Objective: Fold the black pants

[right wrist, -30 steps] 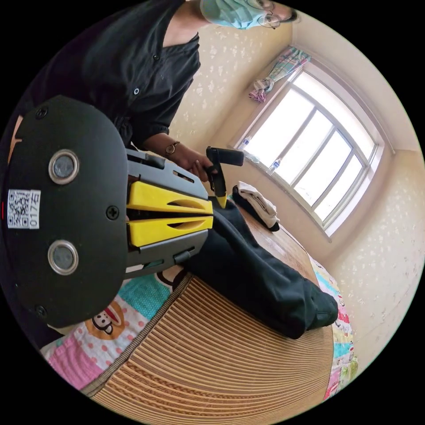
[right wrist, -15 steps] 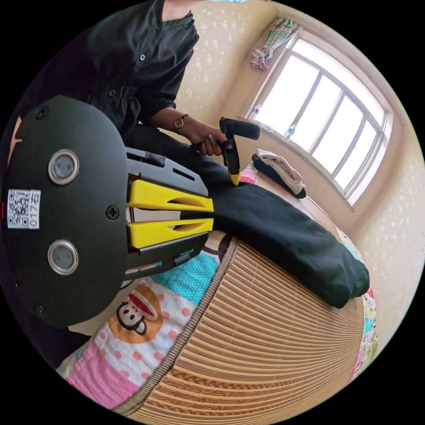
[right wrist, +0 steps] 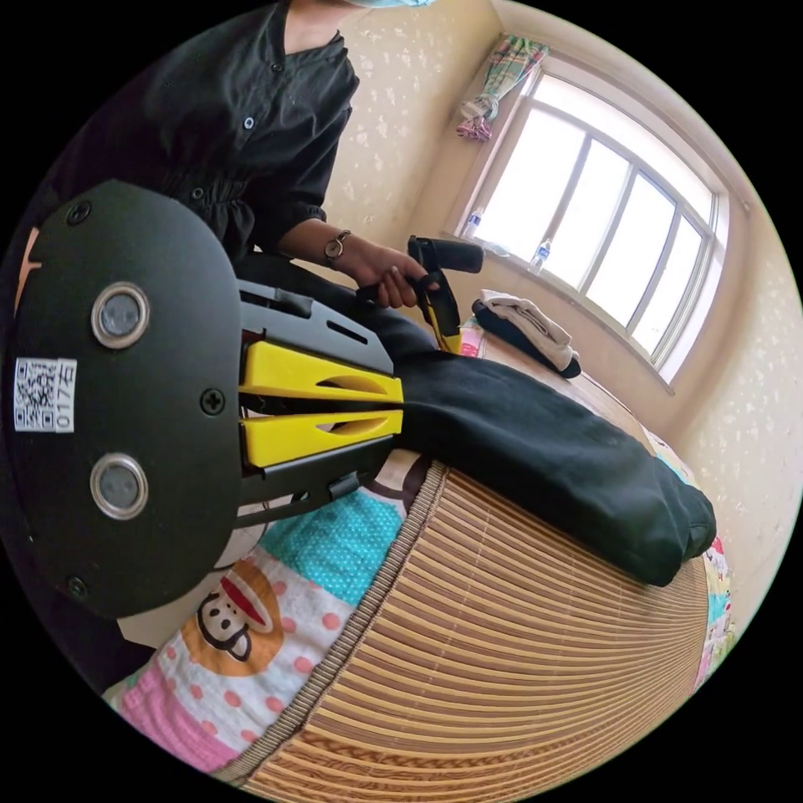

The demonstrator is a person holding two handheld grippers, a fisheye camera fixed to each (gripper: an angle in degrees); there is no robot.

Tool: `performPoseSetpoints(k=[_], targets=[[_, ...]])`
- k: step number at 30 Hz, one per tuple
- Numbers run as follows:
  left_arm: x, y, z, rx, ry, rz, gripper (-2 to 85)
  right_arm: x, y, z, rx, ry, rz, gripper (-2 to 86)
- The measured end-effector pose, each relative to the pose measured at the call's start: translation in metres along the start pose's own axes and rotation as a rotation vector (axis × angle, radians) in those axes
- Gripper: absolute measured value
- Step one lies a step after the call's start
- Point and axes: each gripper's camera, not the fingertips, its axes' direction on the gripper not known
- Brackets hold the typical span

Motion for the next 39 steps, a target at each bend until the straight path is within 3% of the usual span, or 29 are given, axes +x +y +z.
performPoseSetpoints(k=[5, 9, 22, 28, 33, 39], targets=[[-0.024, -0.011, -0.030, 0.012, 0.140, -0.015, 7.5, 0.022, -0.002, -0.009, -0.001, -0.072, 0.059, 3.5], [-0.039, -0.033, -0.031, -0.061, 0.143, -0.047, 13.1, 0.039, -0.004, -0.022, 0.054, -0.084, 0.107, 6.4], [-0.046, -0.100, -0.062, -0.152, 0.239, -0.026, 12.7, 0.075, -0.037, -0.011, -0.009, -0.220, 0.172, 9.7], [-0.034, -0.128, -0.044, -0.197, 0.286, -0.018, 12.3, 0.101, -0.054, -0.001, 0.011, -0.387, 0.243, 9.7], [-0.015, -0.138, -0.019, -0.253, 0.279, -0.052, 7.5, 0.091, -0.065, -0.001, -0.019, -0.287, 0.169, 5.3], [0.010, -0.138, -0.003, -0.337, 0.268, -0.015, 7.6, 0.100, -0.062, -0.013, -0.085, -0.299, 0.118, 4.4]])
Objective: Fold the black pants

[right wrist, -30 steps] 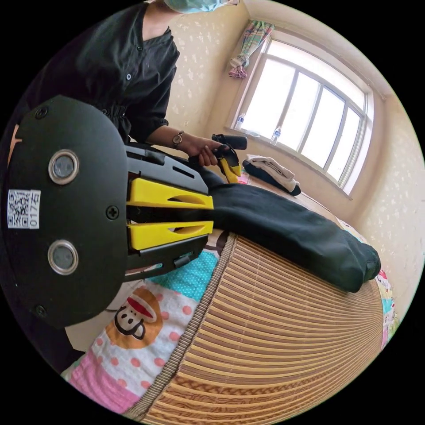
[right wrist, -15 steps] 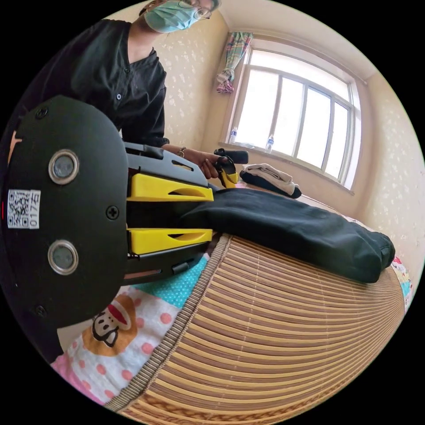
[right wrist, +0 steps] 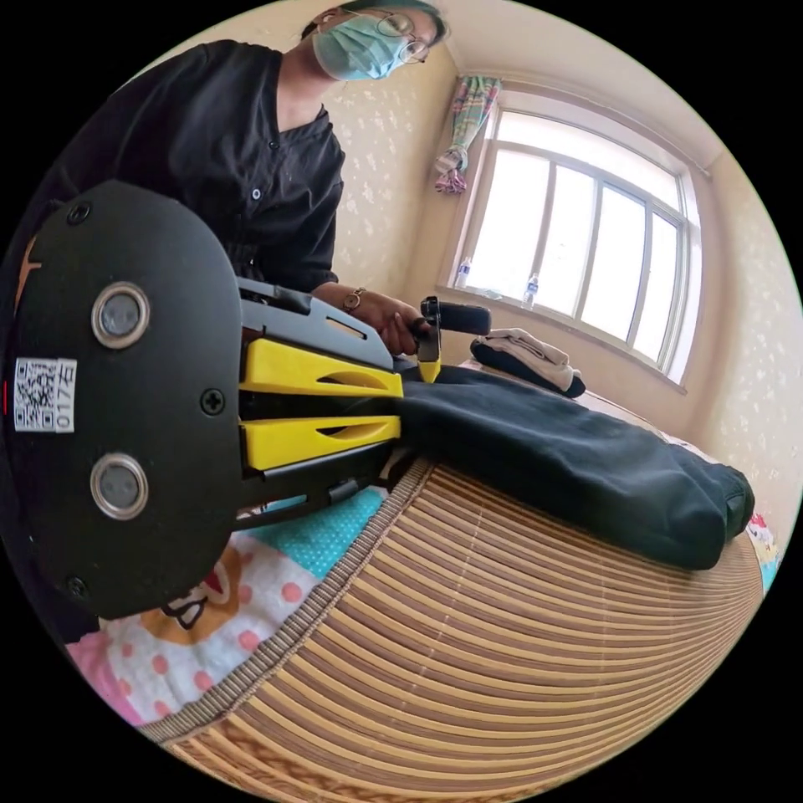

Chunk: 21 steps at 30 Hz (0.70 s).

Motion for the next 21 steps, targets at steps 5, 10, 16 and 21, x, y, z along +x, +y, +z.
performPoseSetpoints(k=[5, 10, 16, 21], targets=[[-0.010, 0.003, -0.039, 0.121, -0.035, -0.011, 9.0, 0.014, -0.009, -0.015, 0.054, -0.057, 0.044, 7.0], [-0.035, -0.015, -0.038, 0.133, 0.042, -0.020, 10.3, 0.019, -0.028, -0.003, 0.035, -0.026, 0.053, 7.3], [-0.029, -0.030, 0.007, 0.078, 0.016, 0.011, 10.9, 0.026, -0.045, 0.006, 0.038, -0.106, 0.062, 7.6], [-0.048, -0.034, 0.034, 0.076, 0.020, 0.026, 9.6, 0.027, -0.067, 0.023, 0.014, -0.115, 0.086, 7.2]])
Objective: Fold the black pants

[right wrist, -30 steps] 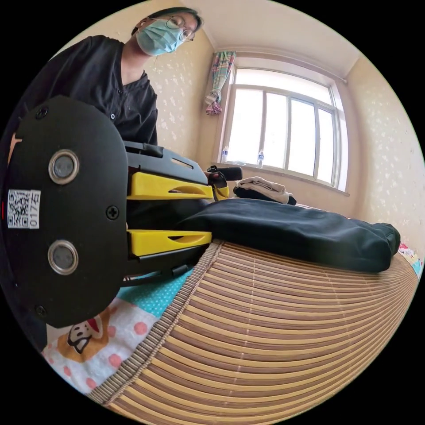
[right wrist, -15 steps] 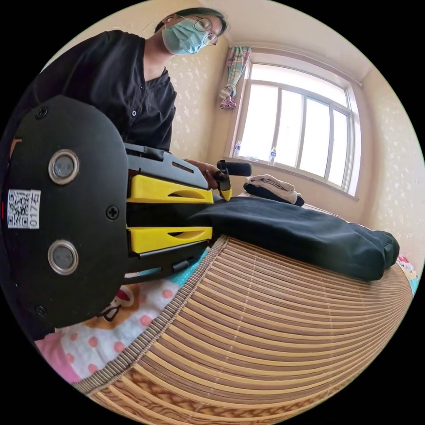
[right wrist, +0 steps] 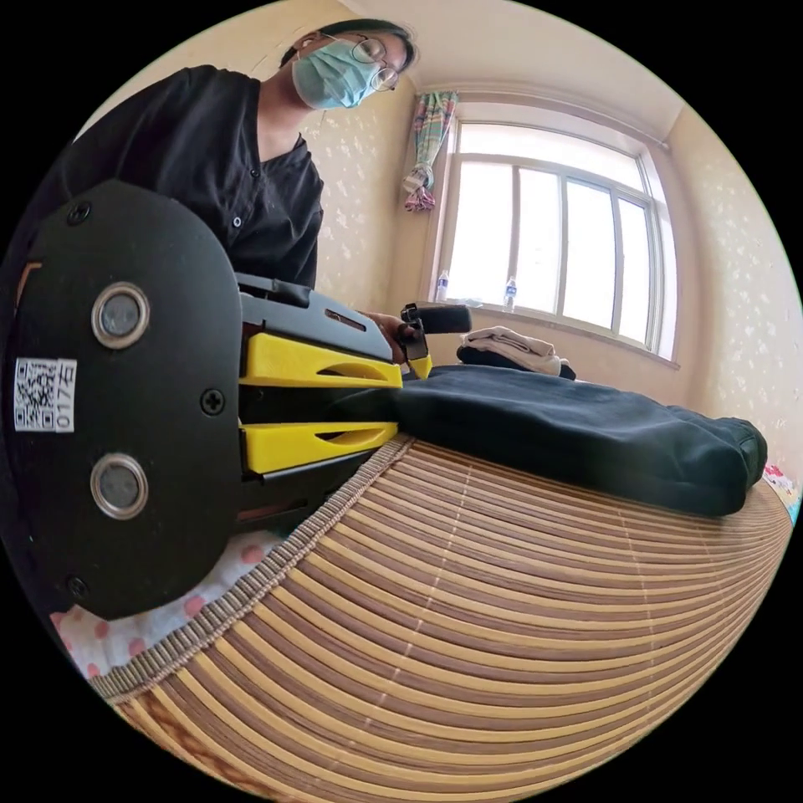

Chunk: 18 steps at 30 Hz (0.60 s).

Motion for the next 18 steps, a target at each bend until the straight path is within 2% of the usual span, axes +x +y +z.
performPoseSetpoints(k=[5, 7, 9, 14, 18], targets=[[-0.020, 0.006, 0.018, -0.007, 0.016, -0.002, 8.1, -0.008, -0.005, 0.002, -0.006, -0.024, -0.021, 9.2], [-0.023, 0.012, 0.024, -0.002, -0.010, 0.002, 7.2, -0.017, -0.001, -0.001, 0.007, 0.024, -0.037, 9.8], [-0.027, 0.019, 0.028, 0.003, -0.049, 0.008, 6.2, -0.034, 0.005, -0.007, 0.029, 0.167, -0.052, 10.1], [-0.053, 0.035, 0.049, 0.013, -0.052, 0.003, 6.0, -0.057, 0.002, 0.011, 0.032, 0.278, -0.097, 11.6], [-0.094, 0.047, 0.068, 0.000, 0.030, -0.030, 7.4, -0.050, -0.015, 0.020, 0.052, 0.175, -0.062, 11.7]])
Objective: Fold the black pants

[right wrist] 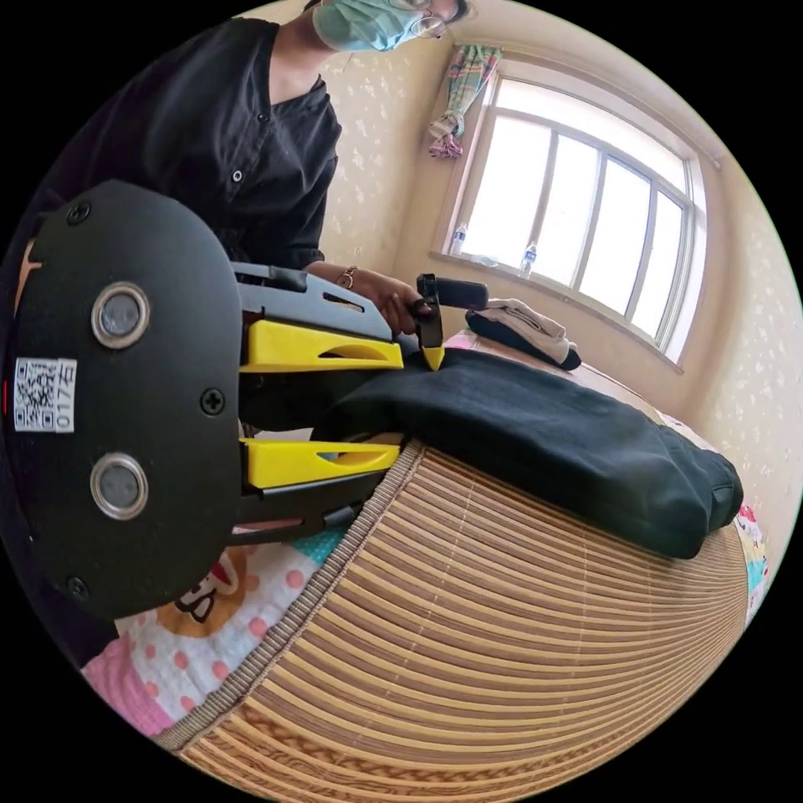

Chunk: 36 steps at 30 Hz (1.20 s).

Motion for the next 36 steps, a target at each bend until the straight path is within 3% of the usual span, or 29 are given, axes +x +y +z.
performPoseSetpoints(k=[11, 16, 22, 26, 31, 36], targets=[[-0.051, 0.065, 0.066, -0.082, -0.065, 0.093, 8.5, -0.007, 0.006, -0.007, 0.085, -0.211, 0.017, 5.4], [-0.022, 0.124, 0.065, -0.028, -0.043, 0.237, 7.1, -0.067, 0.014, -0.032, 0.079, -0.216, -0.130, 3.0], [0.050, 0.188, 0.029, 0.139, 0.118, 0.501, 6.5, -0.167, 0.014, -0.093, 0.160, -0.363, -0.367, 2.9], [0.128, 0.221, 0.025, 0.108, 0.202, 0.727, 11.9, -0.247, 0.021, -0.142, 0.197, -0.374, -0.524, 4.4], [0.128, 0.238, 0.054, 0.117, 0.074, 0.670, 10.0, -0.296, 0.023, -0.166, 0.174, -0.346, -0.562, 8.2], [0.100, 0.281, 0.085, 0.168, 0.122, 0.650, 6.0, -0.324, 0.034, -0.168, 0.187, -0.301, -0.544, 3.4]])
